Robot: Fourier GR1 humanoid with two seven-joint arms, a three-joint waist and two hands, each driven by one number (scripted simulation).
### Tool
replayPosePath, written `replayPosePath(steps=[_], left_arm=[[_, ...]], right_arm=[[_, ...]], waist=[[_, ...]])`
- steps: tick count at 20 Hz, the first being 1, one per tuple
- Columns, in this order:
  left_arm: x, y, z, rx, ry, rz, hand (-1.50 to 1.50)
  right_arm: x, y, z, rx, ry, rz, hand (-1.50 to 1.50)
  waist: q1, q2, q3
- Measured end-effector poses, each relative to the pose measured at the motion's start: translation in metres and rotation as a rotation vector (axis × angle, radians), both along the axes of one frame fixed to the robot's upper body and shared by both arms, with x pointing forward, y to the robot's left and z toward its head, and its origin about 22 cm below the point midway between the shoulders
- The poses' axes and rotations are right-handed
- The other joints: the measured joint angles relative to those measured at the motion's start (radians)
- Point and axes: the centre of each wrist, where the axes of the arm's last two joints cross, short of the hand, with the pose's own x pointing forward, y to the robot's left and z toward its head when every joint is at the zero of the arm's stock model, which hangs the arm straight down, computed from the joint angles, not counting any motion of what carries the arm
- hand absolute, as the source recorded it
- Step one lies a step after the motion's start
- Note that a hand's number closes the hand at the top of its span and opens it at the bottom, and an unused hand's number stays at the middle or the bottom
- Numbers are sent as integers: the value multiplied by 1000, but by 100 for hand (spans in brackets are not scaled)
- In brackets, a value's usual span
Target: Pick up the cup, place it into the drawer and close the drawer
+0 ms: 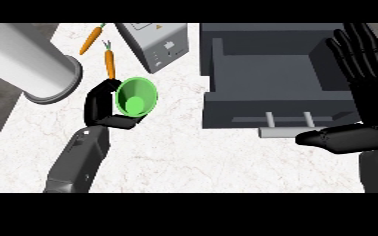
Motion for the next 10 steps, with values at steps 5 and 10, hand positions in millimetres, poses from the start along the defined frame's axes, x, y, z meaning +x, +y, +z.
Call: replayPosePath(steps=[5, 10], left_arm=[[37, -37, 50, 7, -99, -103, 150], [65, -78, 113, 29, -126, -198, 150]], right_arm=[[-1, -2, -1, -3, 6, -17, -150], [1, 1, -7, -3, 1, -35, -150]], waist=[[11, -6, 1], [15, -7, 2]])
